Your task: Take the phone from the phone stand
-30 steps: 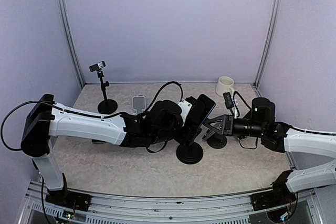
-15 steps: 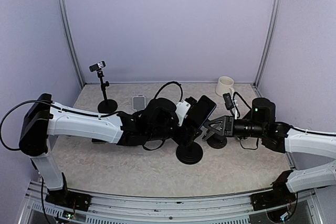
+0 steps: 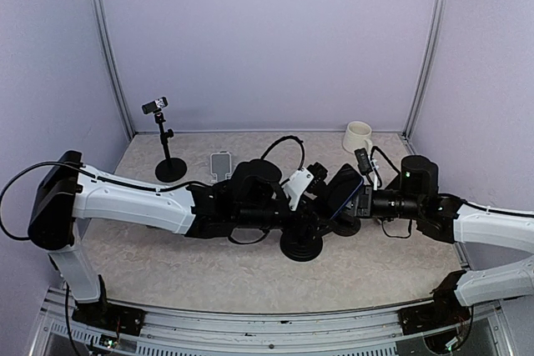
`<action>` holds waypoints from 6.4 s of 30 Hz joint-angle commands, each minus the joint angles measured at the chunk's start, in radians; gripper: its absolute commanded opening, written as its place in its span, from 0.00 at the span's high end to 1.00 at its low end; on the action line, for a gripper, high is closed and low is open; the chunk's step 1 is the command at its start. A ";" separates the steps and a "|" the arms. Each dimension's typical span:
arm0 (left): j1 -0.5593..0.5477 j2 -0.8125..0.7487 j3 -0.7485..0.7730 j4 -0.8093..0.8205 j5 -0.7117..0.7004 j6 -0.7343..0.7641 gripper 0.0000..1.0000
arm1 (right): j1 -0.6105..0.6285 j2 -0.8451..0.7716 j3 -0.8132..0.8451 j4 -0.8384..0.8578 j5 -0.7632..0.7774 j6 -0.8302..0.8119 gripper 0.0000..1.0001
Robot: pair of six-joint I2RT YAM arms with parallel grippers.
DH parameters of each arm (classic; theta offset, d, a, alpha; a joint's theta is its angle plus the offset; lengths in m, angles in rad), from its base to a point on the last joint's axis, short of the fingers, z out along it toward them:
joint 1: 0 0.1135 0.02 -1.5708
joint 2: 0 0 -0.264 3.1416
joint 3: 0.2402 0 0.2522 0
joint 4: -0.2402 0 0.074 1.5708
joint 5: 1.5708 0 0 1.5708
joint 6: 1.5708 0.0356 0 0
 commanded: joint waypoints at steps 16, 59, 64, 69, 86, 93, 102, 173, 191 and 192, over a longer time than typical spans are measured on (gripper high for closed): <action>-0.019 -0.269 -0.091 0.068 -0.156 -0.081 0.72 | 0.005 -0.015 0.023 -0.002 0.029 -0.008 1.00; 0.141 0.177 0.089 -0.521 -0.487 -0.734 0.77 | -0.006 -0.053 0.015 0.018 0.058 -0.033 1.00; 0.134 0.221 0.128 -0.564 -0.527 -0.767 0.72 | -0.006 -0.054 0.014 0.021 0.055 -0.034 1.00; 0.120 0.277 0.178 -0.608 -0.549 -0.790 0.63 | -0.010 -0.056 0.015 0.020 0.051 -0.039 1.00; 0.094 0.281 0.215 -0.634 -0.539 -0.820 0.12 | -0.011 -0.075 0.017 0.028 0.043 -0.029 1.00; 0.098 0.223 0.166 -0.567 -0.515 -0.794 0.03 | -0.011 -0.075 0.023 0.060 0.012 -0.018 1.00; 0.114 -0.037 -0.034 -0.352 -0.514 -0.670 0.01 | -0.011 -0.070 0.086 0.090 -0.030 -0.036 1.00; 0.158 -0.596 -0.656 0.182 -0.606 -0.463 0.01 | -0.186 1.118 1.116 0.250 -0.171 -0.099 1.00; 0.167 -0.519 -0.586 0.157 -0.537 -0.398 0.01 | -0.201 0.967 0.982 0.185 -0.140 -0.141 0.32; 0.167 -0.516 -0.585 0.161 -0.533 -0.397 0.01 | -0.203 0.951 0.970 0.176 -0.129 -0.146 0.31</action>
